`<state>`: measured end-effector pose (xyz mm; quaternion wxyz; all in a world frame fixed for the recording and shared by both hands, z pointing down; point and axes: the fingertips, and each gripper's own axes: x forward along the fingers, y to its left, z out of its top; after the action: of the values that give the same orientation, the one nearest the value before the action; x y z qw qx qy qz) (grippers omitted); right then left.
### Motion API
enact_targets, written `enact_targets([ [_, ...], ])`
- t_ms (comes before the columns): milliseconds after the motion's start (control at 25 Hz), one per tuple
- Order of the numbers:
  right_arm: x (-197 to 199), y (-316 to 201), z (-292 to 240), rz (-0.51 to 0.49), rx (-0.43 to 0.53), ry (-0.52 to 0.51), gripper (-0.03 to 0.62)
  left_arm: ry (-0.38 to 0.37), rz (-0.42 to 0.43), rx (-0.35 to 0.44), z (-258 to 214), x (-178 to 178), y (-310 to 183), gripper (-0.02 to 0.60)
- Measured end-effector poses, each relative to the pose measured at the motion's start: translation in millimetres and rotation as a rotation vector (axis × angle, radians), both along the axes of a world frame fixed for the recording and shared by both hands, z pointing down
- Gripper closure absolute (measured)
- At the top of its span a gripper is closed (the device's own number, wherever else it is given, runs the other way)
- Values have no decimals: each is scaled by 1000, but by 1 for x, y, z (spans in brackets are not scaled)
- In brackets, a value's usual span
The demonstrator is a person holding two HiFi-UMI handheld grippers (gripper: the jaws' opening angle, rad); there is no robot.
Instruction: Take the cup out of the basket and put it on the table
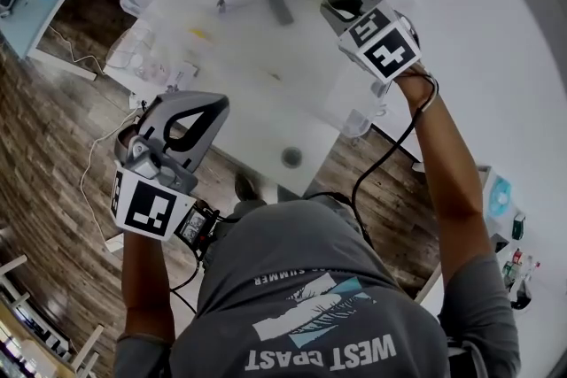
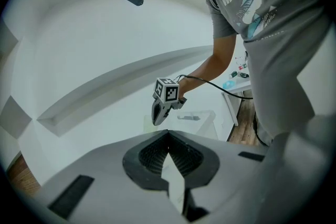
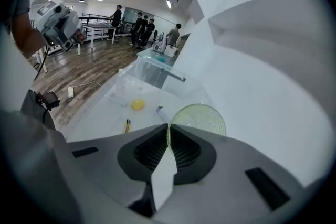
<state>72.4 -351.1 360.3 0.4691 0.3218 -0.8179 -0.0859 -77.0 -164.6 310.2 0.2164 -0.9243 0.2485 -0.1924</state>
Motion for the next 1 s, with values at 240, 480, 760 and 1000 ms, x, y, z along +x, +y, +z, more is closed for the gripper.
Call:
enact_targets([
  [240,-39,51,-32,-51,64,-63,566,1,26,16,-3,-10,7,574],
  [480,-82,100,-43,-79,95,-128,565,-30,46,30,-1,-31,15,574],
  [760,-112,150,-42,-92,96,-178,565,-76,87,35,8,-41,15,574],
  [1000,-113,186,-34,-74,79,-230,565,-106,143,41,13,-26,23,574],
])
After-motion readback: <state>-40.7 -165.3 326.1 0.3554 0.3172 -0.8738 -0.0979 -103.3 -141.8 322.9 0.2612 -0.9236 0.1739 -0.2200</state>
